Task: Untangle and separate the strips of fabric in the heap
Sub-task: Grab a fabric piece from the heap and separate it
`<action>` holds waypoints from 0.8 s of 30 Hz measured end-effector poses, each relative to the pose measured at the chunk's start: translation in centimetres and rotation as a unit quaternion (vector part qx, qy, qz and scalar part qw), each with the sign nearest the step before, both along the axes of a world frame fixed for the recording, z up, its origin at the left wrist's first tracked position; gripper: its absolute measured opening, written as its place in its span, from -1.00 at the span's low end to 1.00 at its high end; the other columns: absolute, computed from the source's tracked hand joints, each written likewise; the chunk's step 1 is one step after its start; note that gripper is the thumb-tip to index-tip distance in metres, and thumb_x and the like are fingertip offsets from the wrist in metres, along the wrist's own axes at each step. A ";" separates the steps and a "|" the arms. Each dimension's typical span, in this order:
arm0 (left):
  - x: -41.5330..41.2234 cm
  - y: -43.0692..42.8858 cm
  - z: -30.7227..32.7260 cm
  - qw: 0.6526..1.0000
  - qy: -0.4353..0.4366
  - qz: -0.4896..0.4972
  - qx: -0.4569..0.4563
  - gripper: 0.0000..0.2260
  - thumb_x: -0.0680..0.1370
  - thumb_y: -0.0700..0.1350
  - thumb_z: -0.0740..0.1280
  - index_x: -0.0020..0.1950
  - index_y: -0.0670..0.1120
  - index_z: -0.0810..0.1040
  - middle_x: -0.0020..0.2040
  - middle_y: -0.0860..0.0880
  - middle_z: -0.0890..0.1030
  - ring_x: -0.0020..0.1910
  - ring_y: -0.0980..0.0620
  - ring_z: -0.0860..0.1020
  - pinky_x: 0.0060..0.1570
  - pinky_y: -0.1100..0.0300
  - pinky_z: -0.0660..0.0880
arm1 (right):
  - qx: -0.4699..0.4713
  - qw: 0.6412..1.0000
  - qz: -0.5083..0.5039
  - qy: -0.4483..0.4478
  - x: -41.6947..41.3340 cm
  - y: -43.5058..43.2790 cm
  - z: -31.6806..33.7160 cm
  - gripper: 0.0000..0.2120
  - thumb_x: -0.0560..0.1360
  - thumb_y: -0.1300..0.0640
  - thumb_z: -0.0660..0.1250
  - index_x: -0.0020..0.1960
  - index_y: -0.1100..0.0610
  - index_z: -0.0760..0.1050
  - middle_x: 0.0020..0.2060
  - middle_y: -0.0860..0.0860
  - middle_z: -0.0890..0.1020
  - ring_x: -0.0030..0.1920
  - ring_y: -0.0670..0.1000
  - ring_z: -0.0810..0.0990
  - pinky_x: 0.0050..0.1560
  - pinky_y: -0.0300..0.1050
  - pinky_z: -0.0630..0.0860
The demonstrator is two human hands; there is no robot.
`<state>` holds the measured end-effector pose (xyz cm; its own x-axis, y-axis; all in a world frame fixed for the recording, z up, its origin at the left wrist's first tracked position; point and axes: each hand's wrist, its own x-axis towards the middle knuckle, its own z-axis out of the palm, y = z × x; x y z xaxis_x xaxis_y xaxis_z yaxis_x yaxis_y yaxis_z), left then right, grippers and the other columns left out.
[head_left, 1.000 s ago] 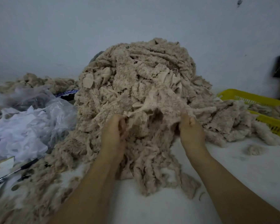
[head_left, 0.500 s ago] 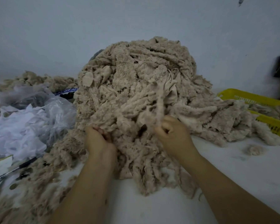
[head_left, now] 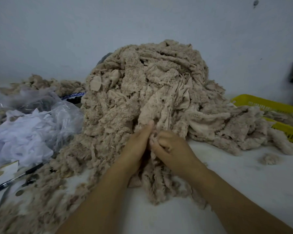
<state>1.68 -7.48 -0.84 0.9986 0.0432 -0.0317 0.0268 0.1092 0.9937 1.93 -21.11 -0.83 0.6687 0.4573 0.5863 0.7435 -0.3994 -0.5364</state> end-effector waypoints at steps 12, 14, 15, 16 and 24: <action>0.7 -1.6 -0.4 0.995 -0.044 0.068 -0.062 -0.79 0.67 -0.05 0.24 -0.08 -0.08 0.57 -0.28 0.05 0.65 -0.23 0.09 0.60 -0.17 0.21 0.55 | 0.112 0.939 0.064 0.319 0.4 0.2 -1.4 -0.46 0.61 -0.10 0.21 -0.52 0.01 0.50 -0.44 -0.02 0.63 -0.34 -0.09 0.61 -0.16 -0.35 0.48; 0.7 -1.3 -0.7 0.982 -0.126 0.098 0.098 -0.73 0.68 -0.01 0.20 -0.09 -0.14 0.53 -0.25 -0.01 0.53 -0.23 0.06 0.48 -0.13 0.09 0.45 | 0.176 0.929 -0.051 0.320 1.4 -0.6 -1.4 -0.44 0.60 -0.19 0.19 -0.51 -0.01 0.51 -0.48 -0.07 0.60 -0.41 -0.16 0.56 -0.30 -0.42 0.44; 0.5 -1.2 -0.8 0.968 -0.165 0.098 0.162 -0.71 0.68 0.01 0.19 -0.12 -0.13 0.49 -0.27 0.04 0.48 -0.26 0.10 0.43 -0.16 0.15 0.41 | 0.210 0.917 -0.089 0.328 2.0 -1.1 -1.3 -0.47 0.58 -0.24 0.18 -0.48 -0.03 0.51 -0.46 -0.09 0.59 -0.40 -0.17 0.56 -0.33 -0.40 0.45; 0.3 -1.3 -0.6 0.957 -0.198 0.080 0.197 -0.72 0.69 0.02 0.18 -0.15 -0.09 0.47 -0.30 0.13 0.44 -0.30 0.17 0.40 -0.22 0.24 0.37 | 0.240 0.904 -0.101 0.339 2.5 -1.6 -1.4 -0.52 0.54 -0.30 0.19 -0.41 -0.07 0.54 -0.39 -0.11 0.61 -0.33 -0.16 0.58 -0.27 -0.36 0.49; -1.4 -2.6 -0.4 0.903 -0.199 -0.243 0.292 -0.72 0.69 0.01 0.18 -0.24 0.07 0.37 -0.40 0.21 0.42 -0.39 0.27 0.36 -0.35 0.37 0.33 | 0.420 0.783 -0.050 0.456 3.1 -2.7 -0.8 -0.72 0.60 -0.07 0.27 -0.11 0.05 0.65 -0.20 0.03 0.73 -0.24 -0.05 0.71 -0.38 -0.21 0.57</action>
